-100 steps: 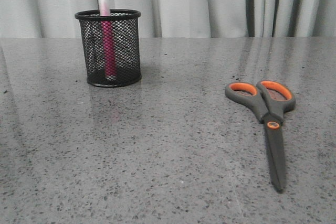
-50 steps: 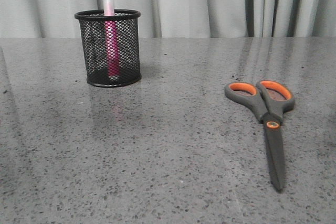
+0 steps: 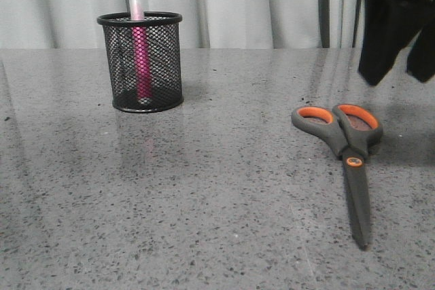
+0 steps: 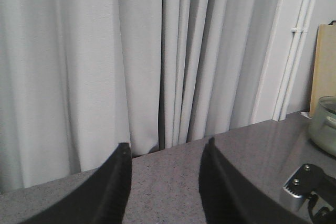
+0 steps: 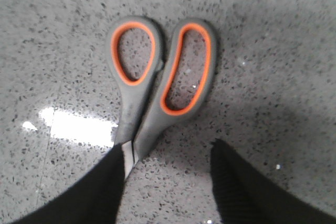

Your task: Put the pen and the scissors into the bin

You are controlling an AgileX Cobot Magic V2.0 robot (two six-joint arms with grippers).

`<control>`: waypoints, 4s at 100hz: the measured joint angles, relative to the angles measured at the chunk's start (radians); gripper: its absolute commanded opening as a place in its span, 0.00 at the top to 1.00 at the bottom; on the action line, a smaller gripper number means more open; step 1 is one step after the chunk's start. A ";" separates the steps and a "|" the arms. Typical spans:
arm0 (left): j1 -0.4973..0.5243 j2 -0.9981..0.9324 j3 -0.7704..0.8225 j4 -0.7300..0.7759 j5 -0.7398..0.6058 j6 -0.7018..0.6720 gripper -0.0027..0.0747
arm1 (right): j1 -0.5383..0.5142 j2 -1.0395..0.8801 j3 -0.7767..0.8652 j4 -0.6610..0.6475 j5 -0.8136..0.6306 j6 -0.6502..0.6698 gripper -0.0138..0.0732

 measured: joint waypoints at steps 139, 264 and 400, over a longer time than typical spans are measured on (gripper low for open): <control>0.000 -0.013 0.000 0.000 0.046 0.000 0.61 | 0.002 0.254 -0.185 0.034 -0.176 0.107 0.92; 0.000 -0.293 0.000 0.090 0.306 0.000 0.96 | 0.153 0.536 -0.310 -0.256 -1.129 -0.109 0.89; 0.023 -0.882 0.414 0.497 0.924 -0.412 0.99 | 0.324 -1.187 0.631 -0.339 -0.380 -0.088 0.90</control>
